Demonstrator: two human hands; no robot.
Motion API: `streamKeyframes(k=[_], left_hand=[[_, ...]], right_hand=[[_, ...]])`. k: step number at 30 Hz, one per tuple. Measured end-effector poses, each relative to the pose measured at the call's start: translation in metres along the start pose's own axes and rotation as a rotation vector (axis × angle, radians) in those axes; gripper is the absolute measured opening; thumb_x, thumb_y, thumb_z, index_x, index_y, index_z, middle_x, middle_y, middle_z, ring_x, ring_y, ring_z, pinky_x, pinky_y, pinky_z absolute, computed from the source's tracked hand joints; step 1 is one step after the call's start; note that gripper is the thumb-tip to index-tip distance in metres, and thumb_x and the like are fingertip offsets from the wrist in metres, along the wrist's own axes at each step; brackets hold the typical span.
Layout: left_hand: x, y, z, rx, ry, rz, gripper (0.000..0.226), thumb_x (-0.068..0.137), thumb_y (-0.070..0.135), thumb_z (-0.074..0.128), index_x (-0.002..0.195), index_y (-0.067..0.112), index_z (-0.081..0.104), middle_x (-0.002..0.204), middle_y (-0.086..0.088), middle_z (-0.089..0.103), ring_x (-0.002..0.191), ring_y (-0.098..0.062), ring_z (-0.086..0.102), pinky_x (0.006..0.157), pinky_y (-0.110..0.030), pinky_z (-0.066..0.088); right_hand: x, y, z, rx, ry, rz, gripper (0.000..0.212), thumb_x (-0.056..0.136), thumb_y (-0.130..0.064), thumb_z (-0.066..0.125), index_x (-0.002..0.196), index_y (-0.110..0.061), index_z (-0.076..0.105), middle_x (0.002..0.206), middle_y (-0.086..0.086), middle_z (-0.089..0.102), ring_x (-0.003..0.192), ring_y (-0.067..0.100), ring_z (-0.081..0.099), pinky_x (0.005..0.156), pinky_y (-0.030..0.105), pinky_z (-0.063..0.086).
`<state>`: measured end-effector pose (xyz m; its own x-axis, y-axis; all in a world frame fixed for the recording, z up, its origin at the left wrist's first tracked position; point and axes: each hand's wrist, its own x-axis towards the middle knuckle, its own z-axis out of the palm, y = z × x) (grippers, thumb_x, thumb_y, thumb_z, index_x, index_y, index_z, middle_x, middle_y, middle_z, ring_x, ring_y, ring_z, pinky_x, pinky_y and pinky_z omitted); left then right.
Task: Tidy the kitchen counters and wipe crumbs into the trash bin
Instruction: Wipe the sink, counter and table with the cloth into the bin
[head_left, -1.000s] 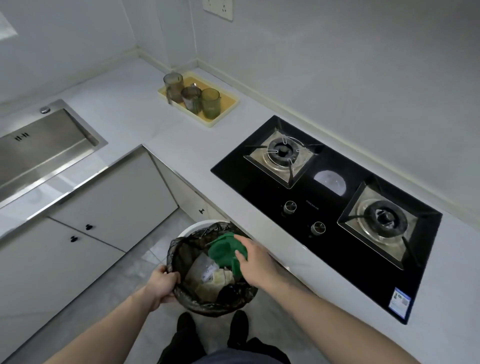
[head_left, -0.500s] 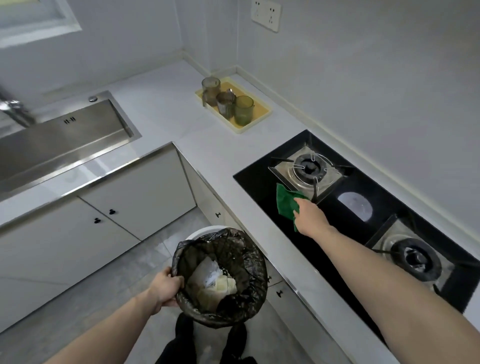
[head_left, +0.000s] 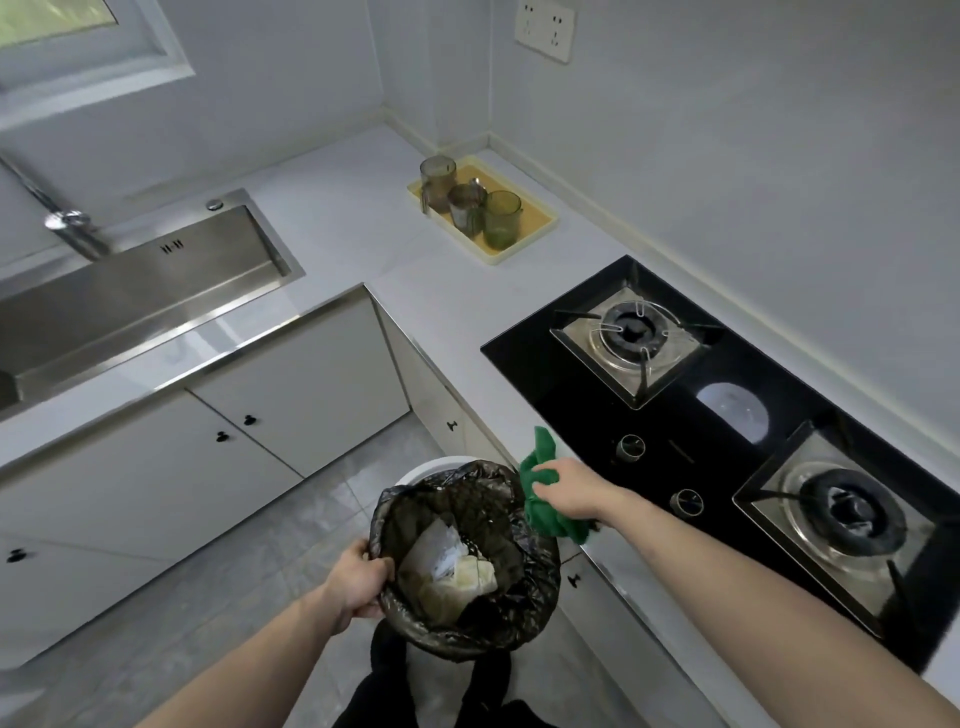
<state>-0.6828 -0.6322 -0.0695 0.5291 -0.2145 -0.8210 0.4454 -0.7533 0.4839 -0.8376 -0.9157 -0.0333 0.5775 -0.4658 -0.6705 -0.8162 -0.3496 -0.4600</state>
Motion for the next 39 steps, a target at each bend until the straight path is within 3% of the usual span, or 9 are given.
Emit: streamKeyframes(k=[6,12,16,19,23,26,30,35,39], left_hand=[[-0.002,-0.012,0.005,0.033,-0.046,-0.001,0.033,0.084,-0.007,0.054,0.109,0.013,0.055,0.070,-0.019,0.073,0.068,-0.046,0.072,0.057,-0.055,0.061],[-0.011,-0.011,0.028,0.082,-0.068,0.044,0.027,0.087,-0.007,0.056,0.105,0.012,0.055,0.086,-0.027,0.071,0.067,-0.048,0.071,0.056,-0.058,0.060],[-0.009,-0.010,0.037,0.118,-0.082,0.062,0.025,0.087,-0.007,0.056,0.104,0.012,0.057,0.072,-0.018,0.071,0.054,-0.038,0.069,0.044,-0.047,0.059],[-0.008,-0.010,0.038,0.142,-0.109,0.057,0.024,0.088,-0.007,0.054,0.103,0.012,0.056,0.059,-0.011,0.071,0.052,-0.036,0.069,0.041,-0.040,0.056],[-0.009,-0.006,0.039,0.157,-0.128,0.051,0.025,0.086,-0.007,0.054,0.101,0.013,0.056,0.064,-0.012,0.072,0.054,-0.035,0.071,0.044,-0.040,0.057],[-0.010,-0.004,0.039,0.186,-0.136,0.058,0.026,0.085,-0.007,0.054,0.101,0.014,0.056,0.062,-0.010,0.071,0.052,-0.033,0.070,0.044,-0.040,0.057],[-0.009,-0.004,0.039,0.205,-0.147,0.052,0.028,0.083,-0.007,0.055,0.103,0.013,0.055,0.070,-0.015,0.072,0.055,-0.035,0.070,0.047,-0.041,0.058],[-0.006,-0.008,0.044,0.259,-0.177,0.082,0.028,0.082,-0.009,0.054,0.103,0.008,0.055,0.078,-0.021,0.067,0.055,-0.033,0.067,0.054,-0.048,0.060],[-0.013,-0.011,0.042,0.351,-0.211,0.121,0.025,0.082,-0.007,0.056,0.101,0.010,0.057,0.076,-0.018,0.067,0.053,-0.030,0.065,0.052,-0.046,0.061]], right_hand=[[-0.063,0.024,0.008,0.379,0.246,-0.101,0.044,0.100,-0.033,0.059,0.144,-0.028,0.055,0.134,-0.002,0.065,0.117,0.015,0.064,0.103,0.036,0.052],[-0.134,0.108,0.002,0.643,0.560,-0.046,0.040,0.101,-0.028,0.061,0.140,-0.037,0.057,0.121,-0.017,0.067,0.105,-0.006,0.064,0.080,0.006,0.050],[-0.176,0.174,-0.001,0.710,0.820,0.082,0.042,0.102,-0.031,0.058,0.143,-0.039,0.053,0.124,-0.021,0.063,0.108,-0.009,0.060,0.093,0.019,0.048],[-0.194,0.214,0.005,0.661,0.990,0.267,0.045,0.102,-0.036,0.055,0.145,-0.045,0.047,0.120,-0.014,0.057,0.090,-0.003,0.061,0.087,0.031,0.050],[-0.187,0.245,0.034,0.537,0.885,0.413,0.051,0.103,-0.030,0.052,0.153,-0.029,0.042,0.119,0.000,0.061,0.106,0.025,0.060,0.098,0.043,0.049],[-0.167,0.234,0.073,0.391,0.755,0.455,0.051,0.104,-0.021,0.051,0.154,-0.016,0.042,0.143,0.015,0.057,0.125,0.037,0.057,0.103,0.045,0.048],[-0.137,0.177,0.101,0.359,0.752,0.429,0.050,0.104,-0.021,0.050,0.153,-0.016,0.042,0.150,0.011,0.052,0.129,0.035,0.055,0.103,0.043,0.049],[-0.105,0.098,0.120,0.426,0.571,0.231,0.050,0.104,-0.031,0.051,0.153,-0.029,0.041,0.144,0.007,0.057,0.113,0.029,0.064,0.099,0.039,0.053],[-0.125,0.076,0.123,0.571,0.664,0.165,0.049,0.104,-0.030,0.052,0.153,-0.030,0.042,0.147,0.000,0.055,0.121,0.022,0.061,0.105,0.033,0.048]])
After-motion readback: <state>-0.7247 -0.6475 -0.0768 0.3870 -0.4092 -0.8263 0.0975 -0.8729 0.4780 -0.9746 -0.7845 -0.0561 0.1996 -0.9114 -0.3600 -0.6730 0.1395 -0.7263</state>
